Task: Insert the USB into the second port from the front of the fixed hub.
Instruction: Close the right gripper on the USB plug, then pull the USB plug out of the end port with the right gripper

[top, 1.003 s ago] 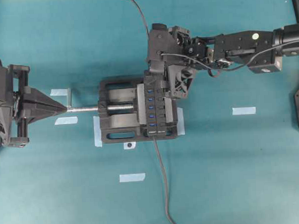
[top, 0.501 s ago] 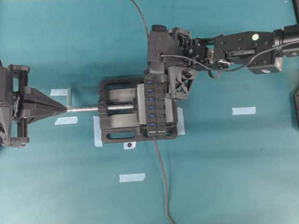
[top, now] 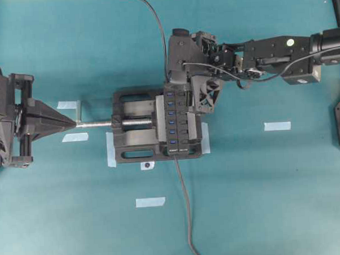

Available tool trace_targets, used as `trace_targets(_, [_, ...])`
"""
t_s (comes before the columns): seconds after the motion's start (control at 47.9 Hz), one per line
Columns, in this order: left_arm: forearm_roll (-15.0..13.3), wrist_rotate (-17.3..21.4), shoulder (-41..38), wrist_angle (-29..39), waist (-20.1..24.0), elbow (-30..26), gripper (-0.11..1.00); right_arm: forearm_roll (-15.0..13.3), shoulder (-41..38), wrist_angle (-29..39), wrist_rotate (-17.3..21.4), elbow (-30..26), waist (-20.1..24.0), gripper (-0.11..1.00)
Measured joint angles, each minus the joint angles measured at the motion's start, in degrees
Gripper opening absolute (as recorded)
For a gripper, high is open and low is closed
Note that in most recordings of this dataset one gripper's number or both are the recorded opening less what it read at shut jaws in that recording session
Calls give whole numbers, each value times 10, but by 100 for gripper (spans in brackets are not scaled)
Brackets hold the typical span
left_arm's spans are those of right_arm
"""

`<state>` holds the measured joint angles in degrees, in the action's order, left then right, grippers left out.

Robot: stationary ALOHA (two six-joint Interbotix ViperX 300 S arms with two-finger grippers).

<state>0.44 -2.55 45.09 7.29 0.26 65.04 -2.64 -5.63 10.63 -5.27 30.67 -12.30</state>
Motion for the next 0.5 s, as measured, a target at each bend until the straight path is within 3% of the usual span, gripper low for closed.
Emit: trace_targets(0.501, [0, -1, 0, 0, 0, 4, 0, 0, 1, 0, 0, 0, 0, 5])
